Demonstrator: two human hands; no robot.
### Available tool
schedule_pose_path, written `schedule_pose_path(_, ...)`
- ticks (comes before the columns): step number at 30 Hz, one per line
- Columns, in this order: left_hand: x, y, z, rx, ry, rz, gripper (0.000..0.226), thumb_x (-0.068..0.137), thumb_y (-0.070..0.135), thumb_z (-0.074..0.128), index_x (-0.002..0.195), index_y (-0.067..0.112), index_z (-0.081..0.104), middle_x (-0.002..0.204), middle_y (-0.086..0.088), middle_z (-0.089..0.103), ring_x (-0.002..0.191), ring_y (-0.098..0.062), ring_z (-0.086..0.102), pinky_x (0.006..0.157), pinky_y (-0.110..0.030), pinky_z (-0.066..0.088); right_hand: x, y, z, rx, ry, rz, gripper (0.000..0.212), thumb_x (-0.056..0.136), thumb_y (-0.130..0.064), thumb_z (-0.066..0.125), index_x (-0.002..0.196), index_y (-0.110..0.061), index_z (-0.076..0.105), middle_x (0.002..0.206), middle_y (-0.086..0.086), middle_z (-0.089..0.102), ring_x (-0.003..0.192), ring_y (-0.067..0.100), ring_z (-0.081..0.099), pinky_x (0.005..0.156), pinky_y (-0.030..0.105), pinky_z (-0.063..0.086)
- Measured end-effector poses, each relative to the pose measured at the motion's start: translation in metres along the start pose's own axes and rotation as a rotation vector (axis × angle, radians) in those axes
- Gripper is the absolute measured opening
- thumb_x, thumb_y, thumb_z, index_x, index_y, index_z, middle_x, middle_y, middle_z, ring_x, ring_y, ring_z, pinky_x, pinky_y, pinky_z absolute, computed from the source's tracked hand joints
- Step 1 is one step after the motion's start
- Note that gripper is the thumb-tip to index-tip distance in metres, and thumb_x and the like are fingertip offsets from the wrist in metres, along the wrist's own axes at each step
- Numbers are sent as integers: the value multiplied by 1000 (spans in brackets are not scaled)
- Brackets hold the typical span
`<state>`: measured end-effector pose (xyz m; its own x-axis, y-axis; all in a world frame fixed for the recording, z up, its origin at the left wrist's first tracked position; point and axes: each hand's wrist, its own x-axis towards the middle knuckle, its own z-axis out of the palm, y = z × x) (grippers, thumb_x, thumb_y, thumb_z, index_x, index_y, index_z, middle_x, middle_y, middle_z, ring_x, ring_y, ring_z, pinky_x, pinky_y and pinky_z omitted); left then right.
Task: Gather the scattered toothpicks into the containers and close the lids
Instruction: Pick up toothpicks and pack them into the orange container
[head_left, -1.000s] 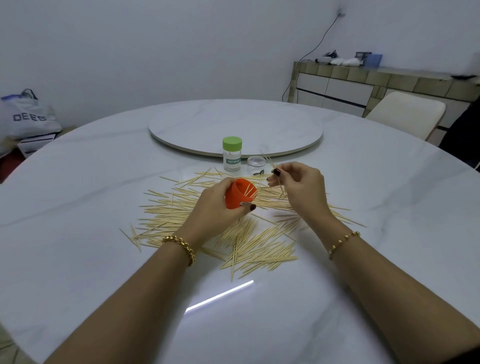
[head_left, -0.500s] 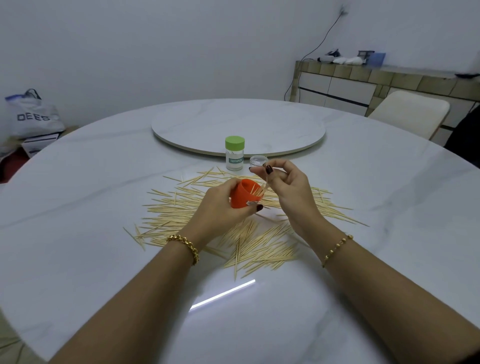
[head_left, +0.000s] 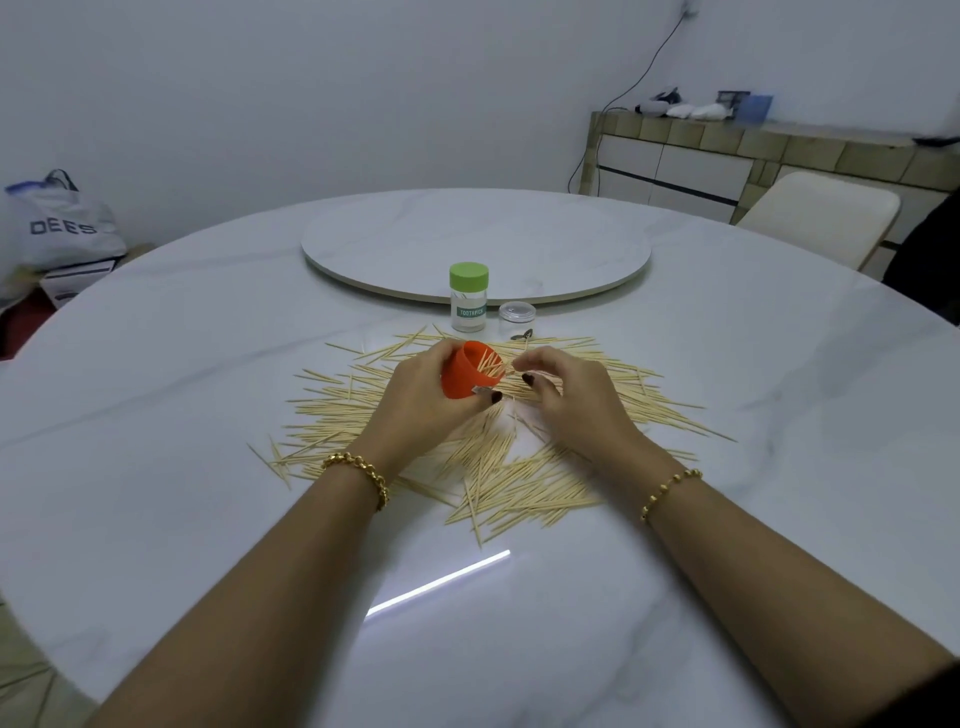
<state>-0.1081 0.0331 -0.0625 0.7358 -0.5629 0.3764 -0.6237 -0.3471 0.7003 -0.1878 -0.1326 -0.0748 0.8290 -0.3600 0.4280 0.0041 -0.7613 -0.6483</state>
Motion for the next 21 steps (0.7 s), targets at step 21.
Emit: schedule_pose_path(21,1,-2,0,29,-36,-33,58,78,36,76,128,19,51,122,1,58,107,-13,51,77,-14,39,6,7,5,-462,-30,-16,14,91,-18,59,95,-14,72,94,1,65,91,19,56,71,27,41)
